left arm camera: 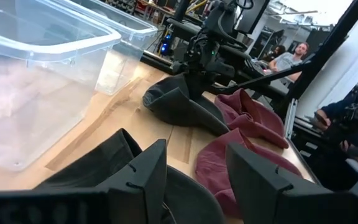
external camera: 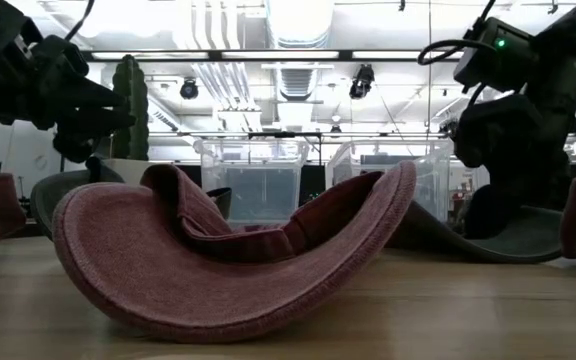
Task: Pick & Place hat
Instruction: Put the right black cap into the left transparent bin
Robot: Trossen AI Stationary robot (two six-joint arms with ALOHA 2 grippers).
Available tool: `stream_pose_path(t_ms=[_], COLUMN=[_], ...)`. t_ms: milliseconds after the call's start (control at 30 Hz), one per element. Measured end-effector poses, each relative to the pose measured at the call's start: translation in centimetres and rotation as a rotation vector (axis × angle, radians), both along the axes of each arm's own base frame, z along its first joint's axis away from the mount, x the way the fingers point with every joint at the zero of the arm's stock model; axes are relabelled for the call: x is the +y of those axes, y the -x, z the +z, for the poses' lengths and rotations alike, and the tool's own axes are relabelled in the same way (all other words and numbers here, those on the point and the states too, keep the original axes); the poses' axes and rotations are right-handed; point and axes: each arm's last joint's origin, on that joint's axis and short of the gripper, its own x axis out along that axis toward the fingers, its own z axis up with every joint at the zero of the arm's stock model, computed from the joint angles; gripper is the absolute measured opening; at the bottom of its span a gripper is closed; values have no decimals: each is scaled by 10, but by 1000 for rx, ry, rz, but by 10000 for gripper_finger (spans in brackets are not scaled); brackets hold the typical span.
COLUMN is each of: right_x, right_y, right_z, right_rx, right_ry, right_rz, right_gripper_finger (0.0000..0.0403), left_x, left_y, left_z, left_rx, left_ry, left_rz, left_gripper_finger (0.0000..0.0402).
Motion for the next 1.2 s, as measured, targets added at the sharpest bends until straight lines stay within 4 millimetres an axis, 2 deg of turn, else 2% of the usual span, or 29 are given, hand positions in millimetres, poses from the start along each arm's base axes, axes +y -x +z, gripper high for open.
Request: stream_pose_path(t_ms=[133,567,800,1100,1200], right_x=[1,13,20,29,30], right_y=[0,-2,-8,-25,-32], right_z=[8,50,83,136,147], right_rx=[-41,-226,-328,-488,-504], right_ry=[3,12,56,277,367], right_rz=[13,57,63,28,2], right_gripper_finger=[16,13,13,13,13], left_x=[0,0,0,0,0], left_y=[0,0,-1,-1,-1], left_z=[0,1,7,7,7], left_rx=[-2,-12,-80,-93,-95], left_ry=[33,40,79,255,266], left_rz=[5,5,8,27,28], left_gripper_finger=[158,158,158,158,158])
